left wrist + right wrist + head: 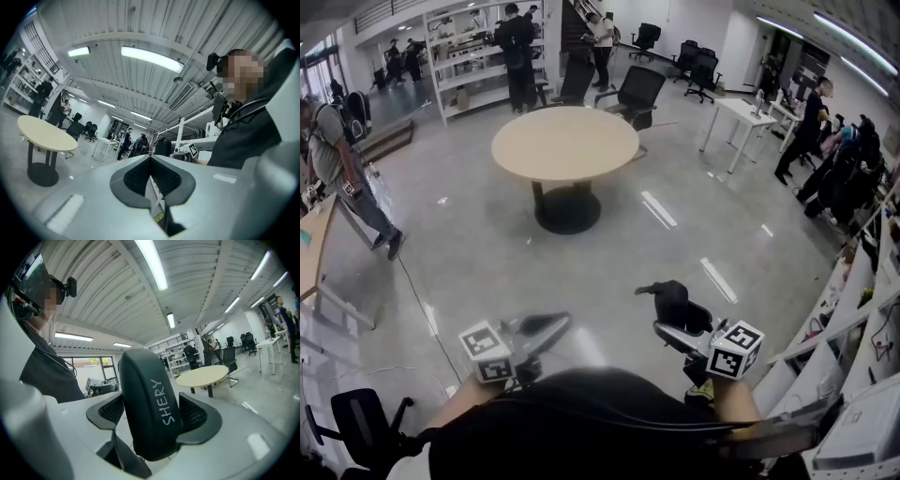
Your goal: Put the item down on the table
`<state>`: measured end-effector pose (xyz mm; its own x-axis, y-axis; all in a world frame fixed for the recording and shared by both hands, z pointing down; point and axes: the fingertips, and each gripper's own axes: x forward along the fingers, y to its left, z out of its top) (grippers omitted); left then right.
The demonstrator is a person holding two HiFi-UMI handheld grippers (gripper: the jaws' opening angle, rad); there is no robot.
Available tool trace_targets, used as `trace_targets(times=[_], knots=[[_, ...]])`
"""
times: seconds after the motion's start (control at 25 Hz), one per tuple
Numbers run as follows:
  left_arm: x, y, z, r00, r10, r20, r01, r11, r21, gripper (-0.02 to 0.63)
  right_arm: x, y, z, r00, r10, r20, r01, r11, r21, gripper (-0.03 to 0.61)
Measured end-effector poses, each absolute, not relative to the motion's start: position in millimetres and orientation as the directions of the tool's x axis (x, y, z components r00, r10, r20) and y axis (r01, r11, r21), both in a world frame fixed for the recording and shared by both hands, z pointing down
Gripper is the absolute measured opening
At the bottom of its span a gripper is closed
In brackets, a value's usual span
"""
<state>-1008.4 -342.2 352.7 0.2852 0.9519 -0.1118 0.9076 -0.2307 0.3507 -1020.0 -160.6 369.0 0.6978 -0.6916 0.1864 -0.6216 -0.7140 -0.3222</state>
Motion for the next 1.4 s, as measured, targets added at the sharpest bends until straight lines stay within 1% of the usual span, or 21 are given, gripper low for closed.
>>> trace_targets(times=[0.24,0.48,0.96,1.08,1.2,1.4], knots=[[-1013.5,-318.1,349.4,0.277,0.955,-0.101,0.911,-0.228,0.345,-0.003,-1027.5,-137.5,369.5,0.694,-0.699,0.172,-0.618,-0.701,-0.356,0.388],[-1023.9,-280.2,344.4,0.248,0.964,-0.1,0.921,-0.203,0.332,-0.003,-1048.0,-108.5,365.1,0.697,-0.7,0.156,-0.632,-0.702,-0.327,0.39],[-1055.1,-164.8,349.1,0.156,0.981,-0.114,0.938,-0.111,0.327,-0.003,-1097.8,2.7,365.2,0.753,-0.639,0.154,-0.583,-0.758,-0.294,0.39],[-1056.2,-143.3,356.8,0.12,0.987,-0.108,0.941,-0.079,0.329,-0.003,-1100.1,25.4,373.5,0.771,-0.62,0.147,-0.558,-0.768,-0.314,0.388],[-1055.0,-129.0,363.8,0.097,0.993,-0.072,0.94,-0.068,0.334,-0.003,-1098.4,39.6,383.8,0.779,-0.611,0.139,-0.541,-0.768,-0.344,0.388],[-1026.1,-107.9,370.3,0.081,0.995,-0.053,0.936,-0.057,0.348,-0.003,-1078.8,58.6,394.5,0.792,-0.596,0.133,-0.523,-0.774,-0.357,0.388]])
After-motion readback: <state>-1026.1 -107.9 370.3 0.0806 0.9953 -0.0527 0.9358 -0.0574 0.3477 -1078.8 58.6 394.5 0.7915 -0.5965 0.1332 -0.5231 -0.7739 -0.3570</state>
